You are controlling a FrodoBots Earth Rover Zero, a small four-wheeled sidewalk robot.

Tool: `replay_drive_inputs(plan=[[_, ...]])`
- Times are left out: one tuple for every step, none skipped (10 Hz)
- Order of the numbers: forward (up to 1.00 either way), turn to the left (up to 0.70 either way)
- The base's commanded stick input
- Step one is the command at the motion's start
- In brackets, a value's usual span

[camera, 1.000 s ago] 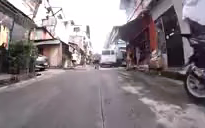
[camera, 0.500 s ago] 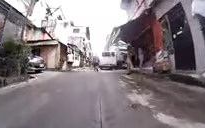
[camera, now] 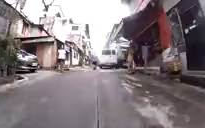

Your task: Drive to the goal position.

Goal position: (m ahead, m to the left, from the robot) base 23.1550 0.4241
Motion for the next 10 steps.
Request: replay_drive_inputs(plan=[[1.00,0.00],[1.00,0.00],[1.00,0.00],[1.00,0.00],[1.00,0.00],[1.00,0.00],[1.00,0.00],[1.00,0.00],[1.00,0.00],[1.00,0.00]])
